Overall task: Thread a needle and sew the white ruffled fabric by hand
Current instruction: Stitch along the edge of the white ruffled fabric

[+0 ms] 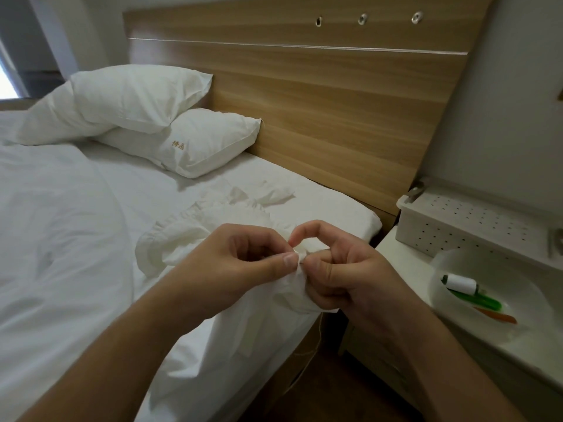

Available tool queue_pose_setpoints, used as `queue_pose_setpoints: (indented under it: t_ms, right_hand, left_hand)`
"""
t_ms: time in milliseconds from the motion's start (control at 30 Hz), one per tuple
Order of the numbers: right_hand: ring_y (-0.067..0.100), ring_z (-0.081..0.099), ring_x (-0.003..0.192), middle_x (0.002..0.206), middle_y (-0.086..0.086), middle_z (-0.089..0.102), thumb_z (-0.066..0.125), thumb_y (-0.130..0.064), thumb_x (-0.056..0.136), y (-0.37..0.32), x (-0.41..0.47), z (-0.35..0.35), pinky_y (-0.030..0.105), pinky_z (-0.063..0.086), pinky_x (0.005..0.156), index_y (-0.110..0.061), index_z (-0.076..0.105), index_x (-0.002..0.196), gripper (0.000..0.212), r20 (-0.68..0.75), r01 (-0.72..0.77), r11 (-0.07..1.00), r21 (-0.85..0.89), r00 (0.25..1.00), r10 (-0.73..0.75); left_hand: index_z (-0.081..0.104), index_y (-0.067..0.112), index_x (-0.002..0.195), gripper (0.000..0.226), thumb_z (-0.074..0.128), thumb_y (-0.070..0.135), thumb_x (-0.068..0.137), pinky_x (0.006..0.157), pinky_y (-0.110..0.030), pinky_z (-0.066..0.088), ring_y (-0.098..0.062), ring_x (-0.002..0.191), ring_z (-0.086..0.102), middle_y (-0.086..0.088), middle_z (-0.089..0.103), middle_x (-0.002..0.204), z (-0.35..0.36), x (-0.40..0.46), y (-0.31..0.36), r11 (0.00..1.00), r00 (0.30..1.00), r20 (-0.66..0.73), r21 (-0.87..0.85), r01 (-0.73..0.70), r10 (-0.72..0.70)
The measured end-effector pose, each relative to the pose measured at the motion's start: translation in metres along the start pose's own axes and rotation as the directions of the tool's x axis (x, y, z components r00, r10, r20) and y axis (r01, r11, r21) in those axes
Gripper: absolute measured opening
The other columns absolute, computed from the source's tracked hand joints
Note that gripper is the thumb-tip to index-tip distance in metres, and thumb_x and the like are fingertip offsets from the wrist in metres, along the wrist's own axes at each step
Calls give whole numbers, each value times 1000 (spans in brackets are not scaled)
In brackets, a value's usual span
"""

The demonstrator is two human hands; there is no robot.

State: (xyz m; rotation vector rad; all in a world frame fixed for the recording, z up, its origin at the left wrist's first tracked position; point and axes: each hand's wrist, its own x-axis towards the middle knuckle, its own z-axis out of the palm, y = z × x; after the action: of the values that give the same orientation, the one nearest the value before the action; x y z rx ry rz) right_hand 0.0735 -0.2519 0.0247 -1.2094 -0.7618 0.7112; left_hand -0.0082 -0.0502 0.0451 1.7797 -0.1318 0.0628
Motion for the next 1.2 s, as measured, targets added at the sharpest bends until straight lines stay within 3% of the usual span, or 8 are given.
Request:
queue_pose_setpoints:
  t_ms: [167,267,400,633,800,900,1067,1200]
  right_hand:
    - [14,30,48,57,4,33,67,-16,97,1,0,4,25,31,47,-11,60,117,22,-23,25,998,-51,999,-26]
    - [14,33,49,58,2,38,72,-24,93,-1,0,5,27,35,48,-13,60,118,30,-52,25,995,-96,998,-30]
    - [17,41,52,67,5,47,70,-26,93,-4,-2,1,28,34,49,-11,60,122,34,-102,7,996,-93,995,-17]
    - [24,53,59,76,14,58,51,6,94,-1,-1,4,28,39,46,-5,66,106,21,-254,-2,996,89,967,25]
    - [23,52,57,74,15,56,54,6,86,-2,1,10,27,38,49,-7,64,105,25,-259,13,987,163,966,30]
    - [23,51,58,74,16,53,50,12,90,1,2,12,31,36,53,-9,63,105,29,-268,27,986,166,963,18]
    - [26,57,63,78,17,62,63,-1,88,-2,2,13,31,42,52,-7,63,106,20,-270,43,995,88,963,-18]
    - [29,64,73,87,19,67,71,-4,85,-2,1,10,32,51,57,-4,66,107,23,-296,39,995,92,955,-10]
  left_hand:
    - [83,10,97,15,75,22,93,91,-51,60,-42,100,73,-20,78,96,-1,0,0,999,1000,7,42,4,-4]
    - [83,10,99,14,74,20,96,94,-56,58,-44,102,71,-18,78,96,0,0,2,998,1000,12,55,-10,9]
    - [82,10,97,17,74,26,95,87,-43,59,-31,94,75,-17,78,96,-1,-1,3,999,1000,16,39,-9,9]
    - [79,9,95,16,72,23,97,83,-33,57,-23,89,73,-16,78,95,-2,-2,4,1000,1000,-25,14,-15,16]
    - [79,10,97,17,71,25,97,93,-43,58,-37,101,75,-15,79,100,-1,-2,4,1000,1000,7,6,-13,13]
    - [79,12,98,16,70,25,97,94,-43,59,-31,100,76,-12,80,99,1,-1,4,1000,1000,19,22,-12,11]
    - [79,10,96,17,72,25,100,90,-45,59,-38,97,74,-15,78,97,0,0,2,1000,1000,-24,20,-11,12]
    - [78,11,89,16,70,23,97,74,-27,56,-18,81,70,-8,75,86,0,-1,5,999,998,-63,-29,13,-15]
